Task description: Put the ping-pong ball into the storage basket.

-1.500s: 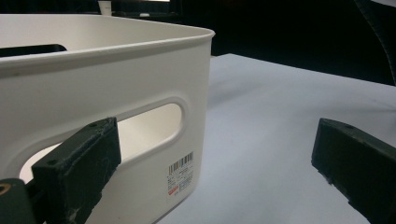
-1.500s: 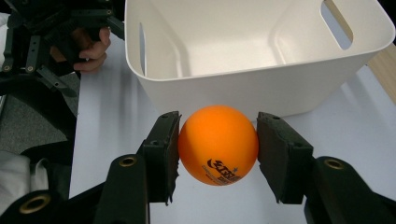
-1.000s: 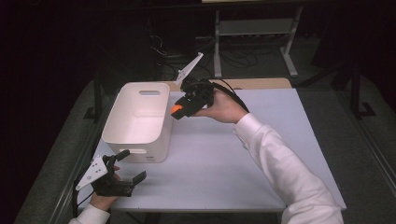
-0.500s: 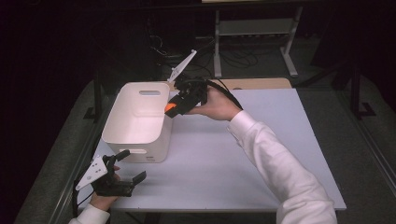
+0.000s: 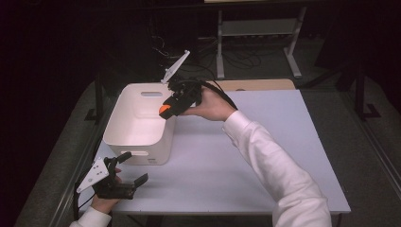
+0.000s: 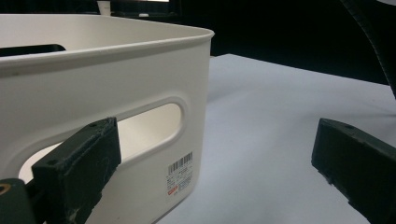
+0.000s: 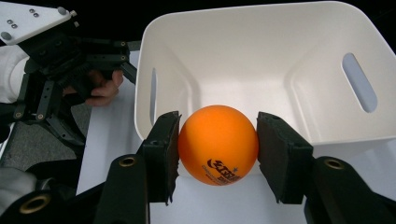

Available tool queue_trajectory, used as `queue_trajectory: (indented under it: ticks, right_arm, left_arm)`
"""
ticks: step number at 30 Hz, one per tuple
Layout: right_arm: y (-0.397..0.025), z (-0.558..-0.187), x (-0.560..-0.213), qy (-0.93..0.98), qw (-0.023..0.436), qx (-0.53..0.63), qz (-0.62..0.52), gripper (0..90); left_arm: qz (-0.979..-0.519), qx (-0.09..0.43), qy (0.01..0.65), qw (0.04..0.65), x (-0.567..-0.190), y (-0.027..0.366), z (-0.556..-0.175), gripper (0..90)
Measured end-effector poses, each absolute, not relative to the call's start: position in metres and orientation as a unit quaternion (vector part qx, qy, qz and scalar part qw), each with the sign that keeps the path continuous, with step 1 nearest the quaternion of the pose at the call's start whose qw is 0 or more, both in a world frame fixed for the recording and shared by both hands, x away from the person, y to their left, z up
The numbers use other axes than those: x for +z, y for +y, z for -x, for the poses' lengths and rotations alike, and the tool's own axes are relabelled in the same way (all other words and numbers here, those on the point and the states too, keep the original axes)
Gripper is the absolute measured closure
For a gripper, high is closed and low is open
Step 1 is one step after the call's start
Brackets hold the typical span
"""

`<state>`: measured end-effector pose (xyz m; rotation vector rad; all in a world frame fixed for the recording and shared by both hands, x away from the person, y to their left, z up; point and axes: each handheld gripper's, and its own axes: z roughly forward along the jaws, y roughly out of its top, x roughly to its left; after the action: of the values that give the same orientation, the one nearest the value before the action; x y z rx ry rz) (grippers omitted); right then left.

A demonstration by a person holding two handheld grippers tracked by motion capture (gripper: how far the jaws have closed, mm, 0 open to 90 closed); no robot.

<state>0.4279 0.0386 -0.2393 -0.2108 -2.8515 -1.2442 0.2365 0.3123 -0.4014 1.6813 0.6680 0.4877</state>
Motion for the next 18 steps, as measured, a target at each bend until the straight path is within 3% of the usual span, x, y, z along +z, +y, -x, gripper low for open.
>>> queue_trajectory:
  ticks: [18]
  right_arm:
    - [0.069,-0.433,-0.242,-0.916,0.022,-0.397,0.052,49.3]
  left_arm:
    - [-0.722,0.210,0.288,0.593,-0.401,0.314,-0.237,0.9]
